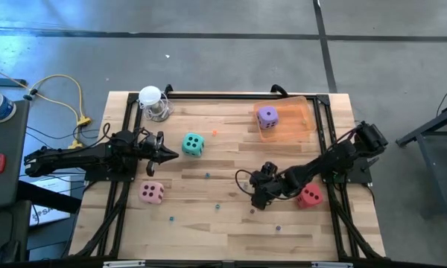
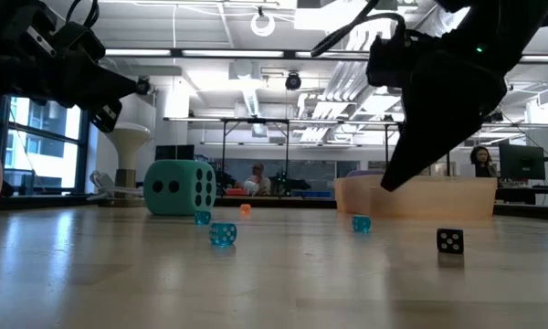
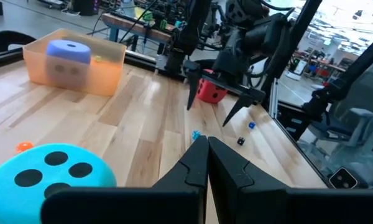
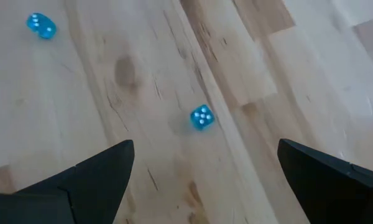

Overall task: Pick & Place Dice
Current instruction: Put the small light blue die into the the orange bin

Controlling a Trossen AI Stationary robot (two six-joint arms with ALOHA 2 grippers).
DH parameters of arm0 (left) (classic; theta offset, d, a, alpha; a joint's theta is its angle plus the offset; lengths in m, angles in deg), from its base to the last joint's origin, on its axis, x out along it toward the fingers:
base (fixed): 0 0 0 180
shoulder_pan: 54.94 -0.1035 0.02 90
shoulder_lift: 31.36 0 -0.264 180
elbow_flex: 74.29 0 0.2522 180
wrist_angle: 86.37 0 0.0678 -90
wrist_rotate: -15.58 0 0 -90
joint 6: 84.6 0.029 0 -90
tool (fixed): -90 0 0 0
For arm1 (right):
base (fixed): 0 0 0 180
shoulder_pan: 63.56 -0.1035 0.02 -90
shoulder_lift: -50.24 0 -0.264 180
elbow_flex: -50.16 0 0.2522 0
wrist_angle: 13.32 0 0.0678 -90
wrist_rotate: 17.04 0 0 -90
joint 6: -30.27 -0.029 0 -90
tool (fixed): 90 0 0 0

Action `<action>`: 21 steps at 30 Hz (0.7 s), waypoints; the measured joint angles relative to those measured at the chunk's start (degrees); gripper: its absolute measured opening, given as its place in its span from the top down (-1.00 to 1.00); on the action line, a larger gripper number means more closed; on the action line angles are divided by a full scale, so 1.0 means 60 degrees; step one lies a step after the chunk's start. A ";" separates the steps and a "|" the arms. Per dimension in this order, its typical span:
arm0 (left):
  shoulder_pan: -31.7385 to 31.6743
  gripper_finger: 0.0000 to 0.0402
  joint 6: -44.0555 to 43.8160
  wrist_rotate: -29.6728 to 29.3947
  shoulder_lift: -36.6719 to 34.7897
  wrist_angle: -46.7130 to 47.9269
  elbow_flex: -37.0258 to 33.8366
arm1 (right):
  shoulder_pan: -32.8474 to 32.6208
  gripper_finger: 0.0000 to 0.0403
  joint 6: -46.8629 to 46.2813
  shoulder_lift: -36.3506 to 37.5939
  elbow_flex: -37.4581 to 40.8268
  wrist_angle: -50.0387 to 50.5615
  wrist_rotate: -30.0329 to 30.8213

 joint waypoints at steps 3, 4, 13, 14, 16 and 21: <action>0.0002 0.99 0.0004 0.0000 -0.0002 0.0004 0.0000 | 0.0126 -0.93 -0.0086 0.0000 0.0000 0.0189 -0.0281; 0.0002 0.99 0.0005 0.0000 0.0002 0.0012 0.0000 | 0.0189 -0.93 -0.0097 0.0000 0.0000 0.0314 -0.0290; -0.0002 0.99 0.0117 -0.0004 0.0002 0.0044 0.0001 | 0.0320 -0.93 0.1324 -0.0004 0.0800 -0.0926 0.0049; -0.0002 0.99 0.0034 -0.0004 0.0002 0.0044 0.0001 | 0.0375 -0.93 0.1526 -0.0004 0.0846 -0.0905 0.0105; -0.0002 0.99 -0.0038 -0.0004 -0.0002 0.0044 -0.0002 | 0.0486 -0.93 0.1675 -0.0007 0.0893 -0.0936 0.0090; -0.0002 0.99 -0.0042 -0.0005 0.0000 0.0040 0.0000 | 0.0510 -0.93 0.1292 -0.0200 0.0896 -0.1491 -0.0169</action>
